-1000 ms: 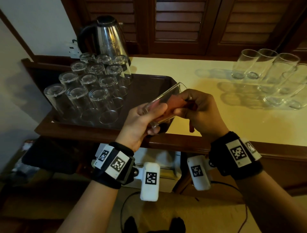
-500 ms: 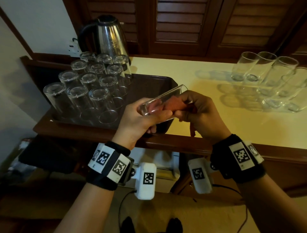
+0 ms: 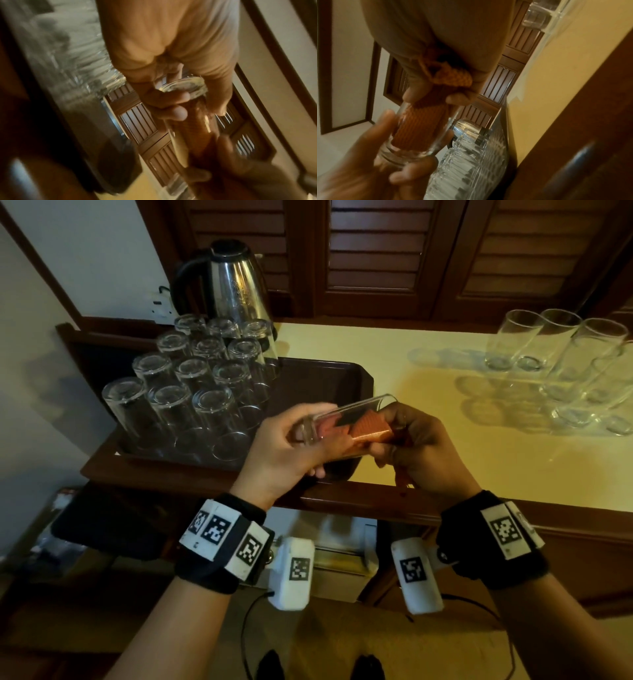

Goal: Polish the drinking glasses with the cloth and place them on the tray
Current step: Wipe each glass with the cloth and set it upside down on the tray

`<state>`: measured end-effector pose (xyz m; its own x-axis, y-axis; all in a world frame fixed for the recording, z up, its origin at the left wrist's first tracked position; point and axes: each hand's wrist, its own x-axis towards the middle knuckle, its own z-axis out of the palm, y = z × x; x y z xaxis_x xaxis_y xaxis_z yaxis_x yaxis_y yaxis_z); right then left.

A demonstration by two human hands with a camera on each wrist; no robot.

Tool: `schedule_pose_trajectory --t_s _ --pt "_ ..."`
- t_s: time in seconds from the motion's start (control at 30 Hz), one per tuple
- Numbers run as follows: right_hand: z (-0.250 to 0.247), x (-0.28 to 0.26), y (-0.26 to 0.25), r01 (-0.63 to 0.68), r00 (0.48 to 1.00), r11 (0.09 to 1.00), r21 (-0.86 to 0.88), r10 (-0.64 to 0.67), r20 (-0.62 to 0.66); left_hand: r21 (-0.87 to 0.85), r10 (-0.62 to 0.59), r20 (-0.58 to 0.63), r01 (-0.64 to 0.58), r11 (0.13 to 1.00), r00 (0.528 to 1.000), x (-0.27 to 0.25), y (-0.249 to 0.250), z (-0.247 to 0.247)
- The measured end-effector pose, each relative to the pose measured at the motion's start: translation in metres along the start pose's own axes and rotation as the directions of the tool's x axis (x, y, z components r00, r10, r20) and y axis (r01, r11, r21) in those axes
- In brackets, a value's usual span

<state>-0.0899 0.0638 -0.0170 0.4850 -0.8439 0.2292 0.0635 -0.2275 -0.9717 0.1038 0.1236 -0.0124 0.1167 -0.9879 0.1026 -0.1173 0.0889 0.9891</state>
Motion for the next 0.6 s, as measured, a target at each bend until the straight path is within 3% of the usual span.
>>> schedule_pose_trajectory --t_s 0.1,0.17,0.23,0.3,0.37,0.47,0.53,0.6 --pt "0.0048 0.0004 0.0041 -0.012 1.000 0.998 0.068 0.012 0.002 0.259 0.212 0.035 -0.214 0.942 0.977 -0.0021 -0.0010 -0.0052" --pt "0.0062 0.0017 0.0059 -0.013 0.999 0.994 0.109 0.017 -0.037 0.288 0.260 0.056 -0.265 0.920 0.964 -0.0014 -0.0024 -0.0070" --pt "0.0068 0.0022 0.0051 0.007 0.998 0.993 0.119 0.002 -0.070 0.189 0.085 0.048 -0.093 0.978 0.995 0.0022 0.0001 -0.0086" --pt "0.0059 0.0031 0.0038 0.047 0.997 0.996 0.080 -0.042 -0.061 -0.056 -0.188 0.140 0.198 0.979 0.972 0.0032 0.0040 -0.0092" --pt "0.0068 0.0043 0.0022 0.085 0.996 0.996 0.018 -0.085 -0.009 -0.192 -0.243 0.189 0.279 0.941 0.951 0.0024 0.0010 -0.0095" --pt "0.0093 0.0042 0.0033 0.077 0.997 0.997 0.030 -0.078 0.027 -0.129 -0.119 0.075 0.128 0.983 0.990 -0.0012 0.0011 -0.0065" --pt "0.0102 0.0025 0.0051 0.056 0.998 0.991 0.119 -0.058 0.012 0.127 0.069 0.004 -0.069 0.990 0.998 -0.0025 0.0019 -0.0061" --pt "0.0111 0.0010 0.0051 0.035 0.999 0.982 0.186 -0.032 -0.023 0.301 0.240 0.030 -0.238 0.924 0.970 -0.0021 0.0020 -0.0062"
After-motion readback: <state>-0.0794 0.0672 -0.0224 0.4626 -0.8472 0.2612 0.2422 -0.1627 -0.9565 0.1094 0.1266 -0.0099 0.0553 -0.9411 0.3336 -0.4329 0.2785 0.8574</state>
